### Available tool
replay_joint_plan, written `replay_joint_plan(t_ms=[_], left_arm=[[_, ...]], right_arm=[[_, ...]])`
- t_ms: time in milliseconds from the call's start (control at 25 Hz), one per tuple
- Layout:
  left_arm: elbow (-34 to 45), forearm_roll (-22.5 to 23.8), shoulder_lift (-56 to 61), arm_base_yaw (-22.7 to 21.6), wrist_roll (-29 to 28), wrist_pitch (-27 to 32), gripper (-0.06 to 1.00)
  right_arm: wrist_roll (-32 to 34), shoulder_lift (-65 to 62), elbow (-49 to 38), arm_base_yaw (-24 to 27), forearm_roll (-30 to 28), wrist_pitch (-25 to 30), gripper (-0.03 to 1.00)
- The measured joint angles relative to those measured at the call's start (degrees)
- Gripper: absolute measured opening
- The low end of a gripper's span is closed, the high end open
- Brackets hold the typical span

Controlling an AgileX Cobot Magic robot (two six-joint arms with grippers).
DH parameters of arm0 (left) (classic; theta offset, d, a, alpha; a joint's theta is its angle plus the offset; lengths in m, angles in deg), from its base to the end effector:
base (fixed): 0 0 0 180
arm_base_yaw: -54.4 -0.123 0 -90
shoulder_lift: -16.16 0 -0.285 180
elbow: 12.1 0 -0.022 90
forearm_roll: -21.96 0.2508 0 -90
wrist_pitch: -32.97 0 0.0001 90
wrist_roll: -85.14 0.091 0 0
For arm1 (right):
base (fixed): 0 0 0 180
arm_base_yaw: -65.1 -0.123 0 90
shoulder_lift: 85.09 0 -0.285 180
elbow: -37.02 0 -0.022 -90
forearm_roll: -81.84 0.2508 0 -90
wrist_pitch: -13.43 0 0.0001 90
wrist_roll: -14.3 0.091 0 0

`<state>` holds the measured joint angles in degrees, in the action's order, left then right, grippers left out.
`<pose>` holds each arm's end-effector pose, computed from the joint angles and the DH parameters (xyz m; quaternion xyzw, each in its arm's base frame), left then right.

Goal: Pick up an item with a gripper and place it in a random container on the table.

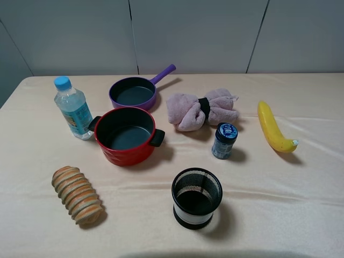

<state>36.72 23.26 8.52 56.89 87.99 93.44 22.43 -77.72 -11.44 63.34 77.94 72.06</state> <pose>-0.0044 0.0020 0.2765 0.0393 0.8514 0.0130 0.5229 -0.0046 -0.0054 0.2810 0.0475 0.8390 0.0127 0.5419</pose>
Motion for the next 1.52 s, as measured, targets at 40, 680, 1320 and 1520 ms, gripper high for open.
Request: replay_joint_plan(t_ms=[40,680,1320,1520], left_arm=[[0.0,0.0,0.0,0.0,0.0,0.0,0.97],[0.0,0.0,0.0,0.0,0.0,0.0,0.97],[0.0,0.0,0.0,0.0,0.0,0.0,0.97],[0.0,0.0,0.0,0.0,0.0,0.0,0.97]], right_arm=[[0.0,0.0,0.0,0.0,0.0,0.0,0.69],[-11.0,24.3,9.0,0.0,4.9,-2.4,0.69],[-19.4,47.0,17.7,-6.2,11.2,-3.8,0.69],[-19.4,56.3,21.8,-11.0,10.2,-3.9,0.69]])
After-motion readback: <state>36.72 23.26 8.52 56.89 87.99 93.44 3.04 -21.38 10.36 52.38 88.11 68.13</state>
